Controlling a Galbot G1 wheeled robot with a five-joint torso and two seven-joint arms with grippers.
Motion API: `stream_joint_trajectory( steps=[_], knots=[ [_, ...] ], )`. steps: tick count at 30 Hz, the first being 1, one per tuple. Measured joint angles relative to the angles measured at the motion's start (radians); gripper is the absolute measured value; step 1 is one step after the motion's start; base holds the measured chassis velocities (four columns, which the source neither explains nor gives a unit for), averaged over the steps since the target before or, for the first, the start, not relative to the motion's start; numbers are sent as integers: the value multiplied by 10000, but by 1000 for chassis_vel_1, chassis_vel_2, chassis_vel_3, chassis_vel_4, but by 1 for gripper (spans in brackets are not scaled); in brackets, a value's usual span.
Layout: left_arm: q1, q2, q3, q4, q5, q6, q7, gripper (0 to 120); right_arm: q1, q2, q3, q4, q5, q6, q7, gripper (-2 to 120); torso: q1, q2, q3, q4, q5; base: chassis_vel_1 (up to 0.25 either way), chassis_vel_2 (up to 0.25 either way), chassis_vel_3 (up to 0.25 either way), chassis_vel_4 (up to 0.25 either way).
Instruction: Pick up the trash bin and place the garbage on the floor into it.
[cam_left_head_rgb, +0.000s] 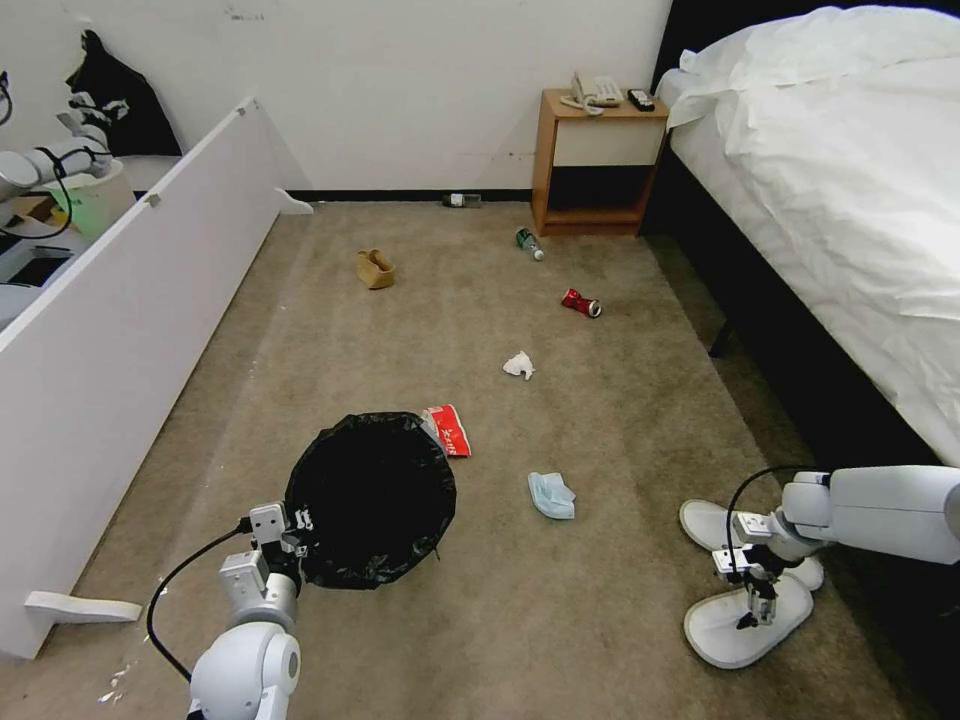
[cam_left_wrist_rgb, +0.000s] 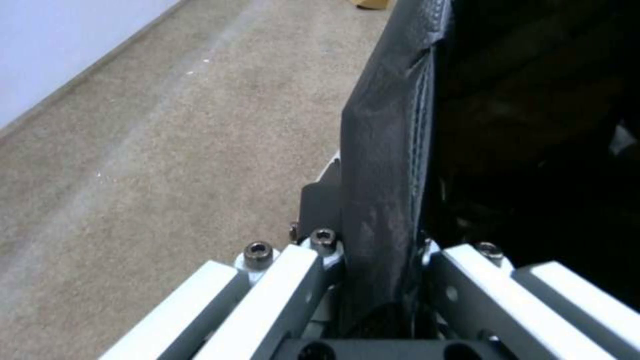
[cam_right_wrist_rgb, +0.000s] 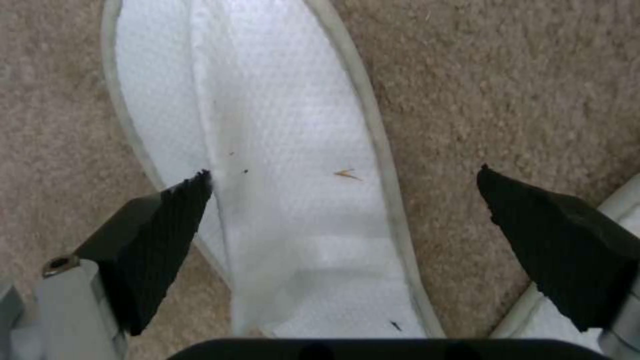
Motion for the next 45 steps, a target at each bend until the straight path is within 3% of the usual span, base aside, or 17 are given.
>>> stream_joint_trajectory(
  steps=[21,45],
  knots=[
    [36,-36,-30,-17,21,-19,2,2,-5,456,-172,466,-576,-85,27,100,0,1,0,-2,0,0,0,0,0],
    [-20,-127,-12,79,117,-73,10,2,-13,272,-118,253,-499,-70,69,100,0,2,0,0,1,0,0,0,0]
  ],
)
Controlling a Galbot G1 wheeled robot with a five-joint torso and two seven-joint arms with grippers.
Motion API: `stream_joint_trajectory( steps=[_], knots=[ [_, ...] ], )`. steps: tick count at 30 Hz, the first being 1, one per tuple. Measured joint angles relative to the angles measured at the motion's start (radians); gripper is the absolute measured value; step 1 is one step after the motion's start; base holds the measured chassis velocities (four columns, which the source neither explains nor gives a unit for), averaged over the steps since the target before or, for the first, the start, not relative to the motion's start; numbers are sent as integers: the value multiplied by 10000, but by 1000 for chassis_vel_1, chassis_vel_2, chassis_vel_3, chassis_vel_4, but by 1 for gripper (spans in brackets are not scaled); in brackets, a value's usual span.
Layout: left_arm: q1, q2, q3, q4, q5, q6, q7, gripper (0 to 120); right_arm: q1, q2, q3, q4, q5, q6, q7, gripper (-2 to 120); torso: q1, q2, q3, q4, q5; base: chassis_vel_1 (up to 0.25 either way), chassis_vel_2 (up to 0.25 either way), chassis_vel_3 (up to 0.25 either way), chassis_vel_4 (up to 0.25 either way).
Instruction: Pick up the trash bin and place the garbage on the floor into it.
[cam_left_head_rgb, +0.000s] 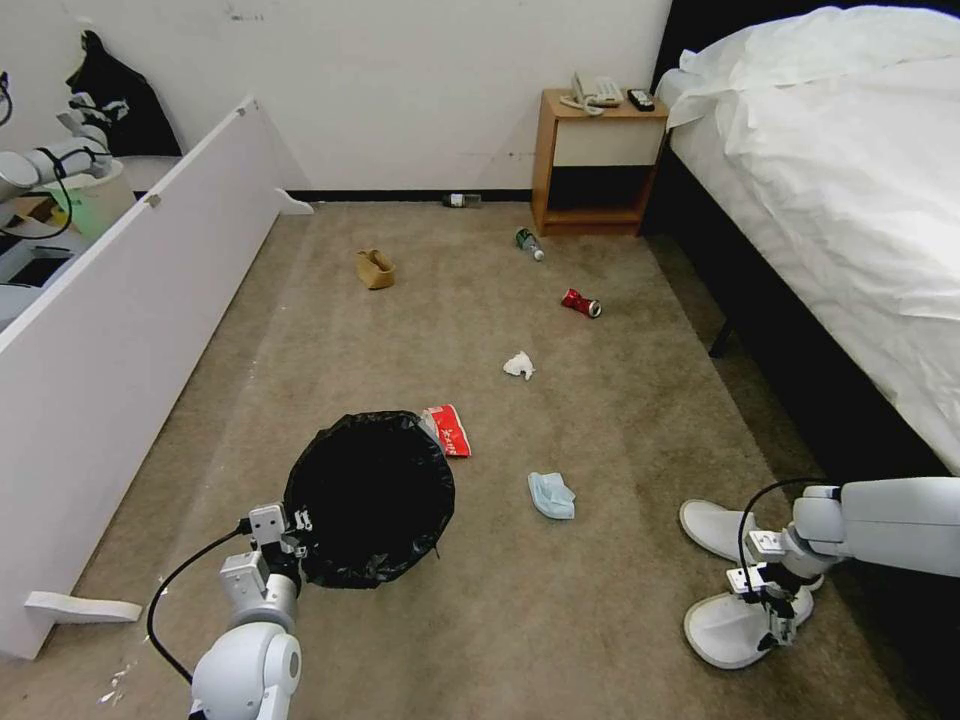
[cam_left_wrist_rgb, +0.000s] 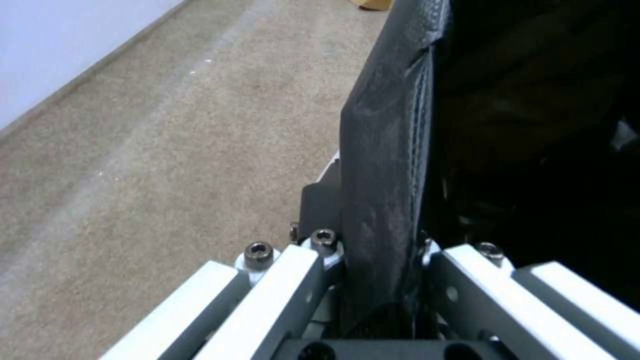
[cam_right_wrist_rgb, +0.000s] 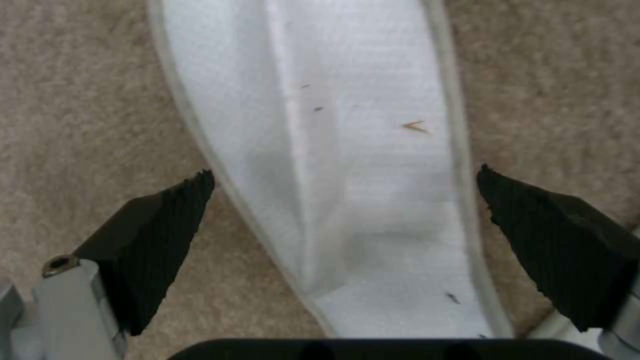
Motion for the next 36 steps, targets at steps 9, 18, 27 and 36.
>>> stream_joint_trajectory(
  steps=[9,18,27,36],
  knots=[
    [18,-9,30,-8,41,-10,10,2,3,-122,164,-197,203,49,5,100,0,0,0,0,-1,0,0,0,0],
    [54,3,33,-36,47,-2,19,1,18,42,364,-208,233,55,-10,100,0,0,0,-2,0,0,0,0,0],
    [101,-34,78,-71,149,-9,28,1,26,235,563,-398,234,147,-37,100,0,0,0,-1,-1,0,0,0,0],
    [152,-61,75,-109,183,-10,34,1,35,244,582,-322,238,179,-37,100,0,0,0,-1,-1,0,0,0,0]
  ],
)
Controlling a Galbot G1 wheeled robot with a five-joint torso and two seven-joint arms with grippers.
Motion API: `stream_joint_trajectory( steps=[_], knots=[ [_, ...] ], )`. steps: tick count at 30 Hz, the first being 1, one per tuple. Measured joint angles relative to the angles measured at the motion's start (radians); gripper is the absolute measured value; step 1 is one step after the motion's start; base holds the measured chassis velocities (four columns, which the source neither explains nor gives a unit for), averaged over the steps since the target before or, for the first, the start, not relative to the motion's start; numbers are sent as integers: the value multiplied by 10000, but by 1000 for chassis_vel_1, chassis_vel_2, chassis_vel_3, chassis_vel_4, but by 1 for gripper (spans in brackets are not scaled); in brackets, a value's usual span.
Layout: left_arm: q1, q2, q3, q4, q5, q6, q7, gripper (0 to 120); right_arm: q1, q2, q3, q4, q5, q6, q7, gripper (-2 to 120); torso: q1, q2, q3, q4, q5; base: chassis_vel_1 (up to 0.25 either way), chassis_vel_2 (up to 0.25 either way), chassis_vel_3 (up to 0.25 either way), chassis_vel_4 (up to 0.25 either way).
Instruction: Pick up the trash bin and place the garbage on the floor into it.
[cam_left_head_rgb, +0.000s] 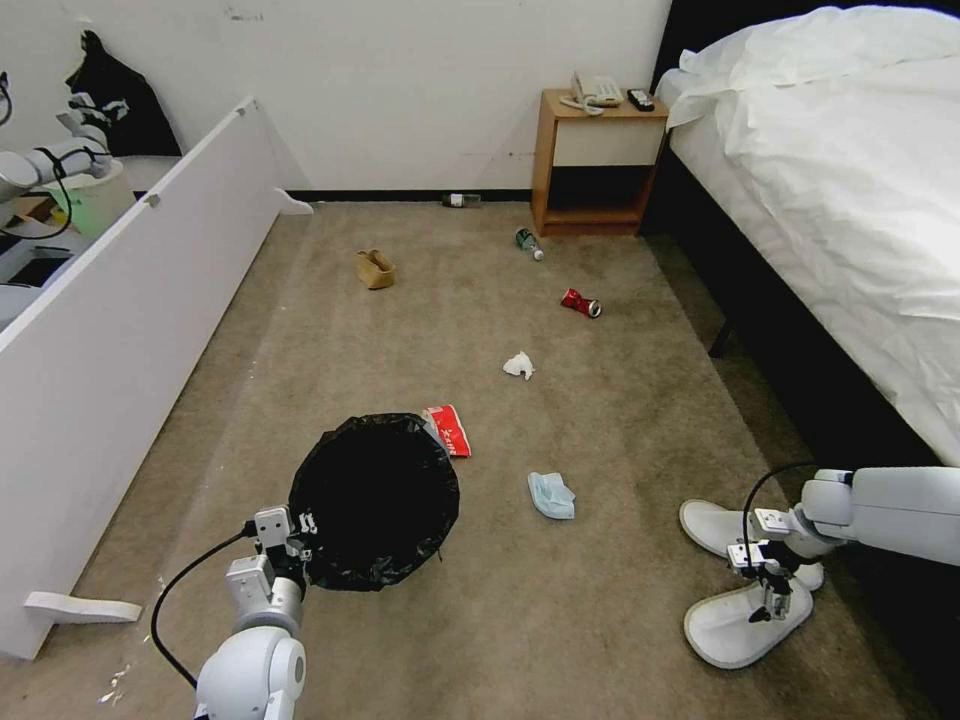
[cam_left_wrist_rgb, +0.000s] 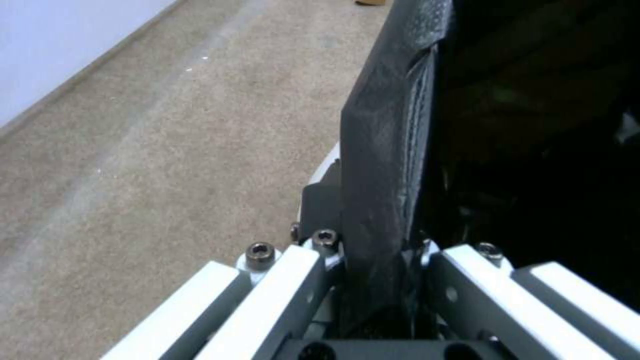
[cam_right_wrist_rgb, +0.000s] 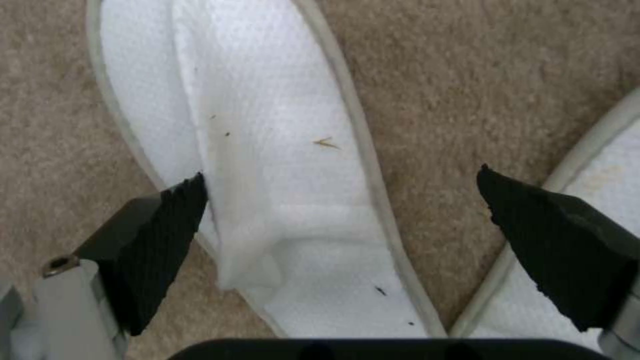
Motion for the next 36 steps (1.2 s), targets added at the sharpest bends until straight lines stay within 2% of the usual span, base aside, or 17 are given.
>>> stream_joint_trajectory(
  steps=[7,18,21,22,25,30,31,33,34,35,36],
  knots=[
    [-119,-16,5,149,12,-41,12,1,11,48,133,-94,56,95,-12,100,0,0,0,0,1,0,0,0,0],
    [-267,13,-14,385,-48,-52,17,1,-1,-307,-15,-329,182,112,40,100,0,0,0,1,1,0,0,0,0],
    [-290,21,-19,415,-64,-51,19,1,-3,-382,-54,-385,222,117,54,93,0,0,0,1,1,0,0,0,0],
    [-295,29,-27,428,-81,-51,23,1,-5,-428,-87,-439,230,133,68,85,0,0,0,0,1,0,0,0,0],
    [-295,36,-35,441,-90,-52,26,1,-6,-461,-109,-472,244,151,100,79,0,-1,0,0,1,0,0,0,0],
    [-268,33,-14,494,-76,-75,37,1,-11,-522,-170,-469,257,198,237,57,0,0,-1,0,1,0,0,0,0],
    [-268,33,-14,494,-76,-75,37,1,-11,-522,-170,-469,257,198,237,57,0,0,-1,0,1,0,0,0,0],
    [-272,12,24,533,-48,-96,52,1,-14,-590,-197,-451,285,203,282,45,0,0,0,0,1,0,0,0,0],
    [-272,12,24,533,-48,-96,52,1,-14,-590,-197,-451,285,203,282,45,0,0,0,0,1,0,0,0,0],
    [-285,2,42,546,-46,-99,64,0,-15,-657,-223,-451,310,204,326,38,0,0,1,0,0,0,0,0,0],
    [-285,2,42,546,-46,-99,64,0,-15,-657,-223,-451,310,204,326,38,0,0,1,0,0,0,0,0,0]
  ],
)
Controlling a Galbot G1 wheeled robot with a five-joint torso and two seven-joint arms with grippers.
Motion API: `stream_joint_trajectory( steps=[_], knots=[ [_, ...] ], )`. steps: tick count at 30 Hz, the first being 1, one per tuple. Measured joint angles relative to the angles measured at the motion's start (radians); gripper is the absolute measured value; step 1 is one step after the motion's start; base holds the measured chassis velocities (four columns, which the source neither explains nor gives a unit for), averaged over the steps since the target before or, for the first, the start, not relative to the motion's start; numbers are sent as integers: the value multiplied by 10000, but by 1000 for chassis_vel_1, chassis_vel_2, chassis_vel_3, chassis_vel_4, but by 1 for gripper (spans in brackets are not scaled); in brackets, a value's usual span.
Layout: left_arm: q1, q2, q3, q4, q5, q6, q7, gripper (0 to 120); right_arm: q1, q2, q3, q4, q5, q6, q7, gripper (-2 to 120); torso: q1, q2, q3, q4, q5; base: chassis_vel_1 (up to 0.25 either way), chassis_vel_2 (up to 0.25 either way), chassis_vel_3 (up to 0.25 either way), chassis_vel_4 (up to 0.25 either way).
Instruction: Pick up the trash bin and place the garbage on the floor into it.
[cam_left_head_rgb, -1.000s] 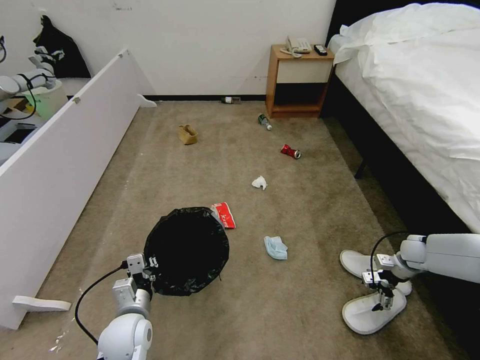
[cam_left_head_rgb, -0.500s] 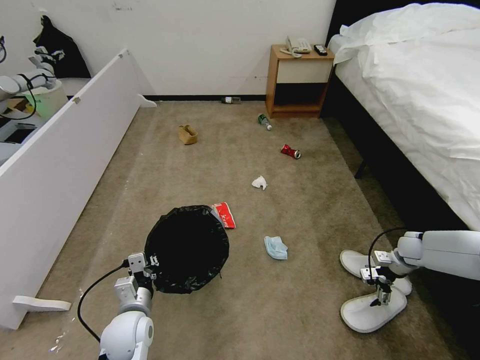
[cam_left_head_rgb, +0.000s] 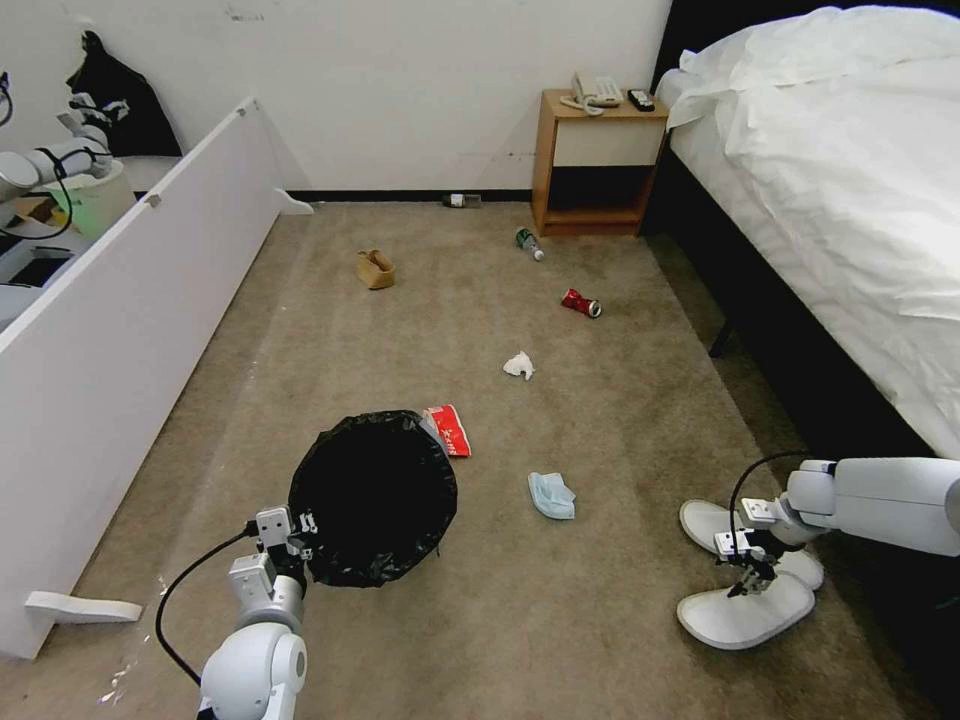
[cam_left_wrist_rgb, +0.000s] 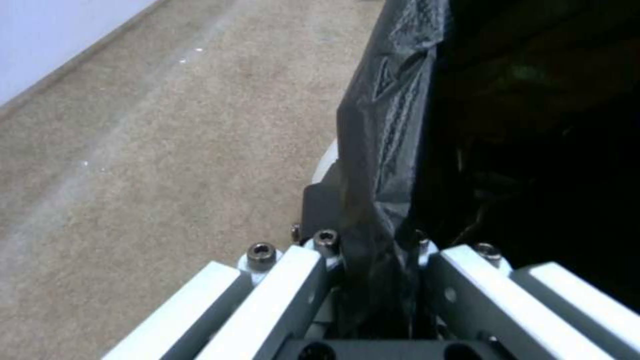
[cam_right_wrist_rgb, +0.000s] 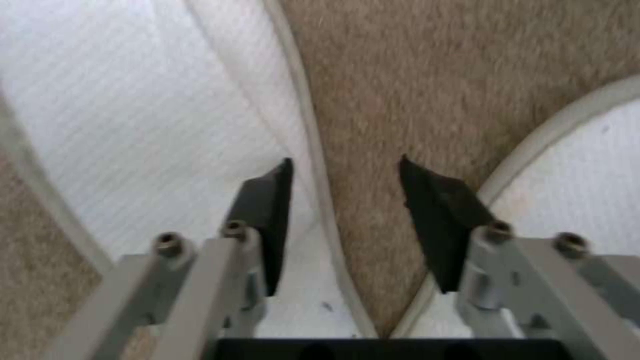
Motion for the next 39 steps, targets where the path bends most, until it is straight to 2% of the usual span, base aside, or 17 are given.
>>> stream_joint_trajectory(
  steps=[1,2,4,5,6,7,8,10,21,32,36,38,39],
  knots=[
    [-6,1,-1,2,-4,0,1,0,-1,-46,-18,-8,19,0,23,34,0,0,0,0,0,0,0,0,0],
    [-12,14,-6,3,-25,0,4,0,-5,-175,-48,-28,94,0,71,25,0,0,0,-3,-1,0,0,0,0],
    [-12,30,-10,4,-37,0,7,0,-6,-229,-58,-42,120,-3,78,22,0,0,1,-2,-1,0,0,0,0],
    [-10,51,-31,5,-66,1,23,0,-9,-325,-81,-83,162,-9,82,16,0,0,1,0,-2,0,0,0,0],
    [-10,51,-31,5,-66,1,23,0,-9,-325,-81,-83,162,-9,82,16,0,0,1,0,-2,0,0,0,0],
    [-4,76,-54,6,-102,3,34,0,-11,-427,-113,-132,237,-18,83,9,0,0,1,-1,-3,0,0,0,0],
    [-4,76,-54,6,-102,3,34,0,-11,-427,-113,-132,237,-18,83,9,0,0,1,-1,-3,0,0,0,0],
    [25,103,-90,3,-146,2,35,0,-17,-562,-165,-186,293,-31,82,0,0,0,1,-2,-3,0,0,0,0],
    [103,174,-131,-94,-233,5,18,0,-26,-807,-229,-131,504,-133,65,0,0,0,0,1,-3,0,0,0,0],
    [94,226,-129,-96,-243,-30,11,0,-27,-628,-211,188,506,-172,123,0,0,-1,0,0,0,0,0,0,0],
    [94,231,-116,-101,-236,-33,7,0,-25,-570,-202,241,486,-187,128,4,0,-1,-1,0,0,0,0,0,0],
    [94,273,-109,-126,-235,-33,4,0,-22,-499,-201,343,417,-206,125,18,0,-1,0,0,0,0,0,0,0],
    [94,273,-109,-126,-235,-33,4,0,-22,-499,-201,343,417,-206,125,18,0,-1,0,0,0,0,0,0,0]
  ],
)
